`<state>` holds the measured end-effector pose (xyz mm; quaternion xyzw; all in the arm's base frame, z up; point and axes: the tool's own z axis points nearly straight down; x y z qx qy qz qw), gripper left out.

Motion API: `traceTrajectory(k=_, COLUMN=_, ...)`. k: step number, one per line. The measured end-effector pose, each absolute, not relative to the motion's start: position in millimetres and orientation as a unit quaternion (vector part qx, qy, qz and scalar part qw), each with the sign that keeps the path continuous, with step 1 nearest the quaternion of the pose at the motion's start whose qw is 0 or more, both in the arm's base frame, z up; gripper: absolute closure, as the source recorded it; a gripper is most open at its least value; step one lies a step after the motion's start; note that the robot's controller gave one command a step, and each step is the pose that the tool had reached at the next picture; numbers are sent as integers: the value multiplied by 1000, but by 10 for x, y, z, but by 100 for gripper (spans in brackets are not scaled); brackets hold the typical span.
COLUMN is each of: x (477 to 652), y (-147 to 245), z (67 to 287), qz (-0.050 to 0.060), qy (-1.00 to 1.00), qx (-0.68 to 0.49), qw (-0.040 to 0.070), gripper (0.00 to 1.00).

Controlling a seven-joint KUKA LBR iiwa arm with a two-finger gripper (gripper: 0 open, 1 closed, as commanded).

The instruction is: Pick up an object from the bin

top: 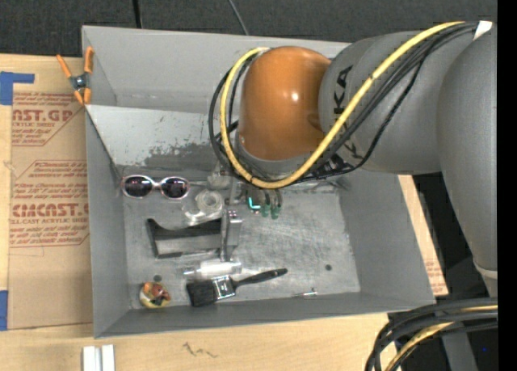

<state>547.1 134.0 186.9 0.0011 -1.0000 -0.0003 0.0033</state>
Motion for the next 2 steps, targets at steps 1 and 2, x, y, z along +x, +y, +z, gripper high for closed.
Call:
traceTrajectory(k=1, x=5490, y=1333, z=1914, qz=-1, qy=-1000, qx=0, qw=-1, gripper=0)
traceTrajectory(k=2, x=5754, y=1374, z=1449, qz=-1, qy=-1000, qx=8, qw=-2, gripper=0)
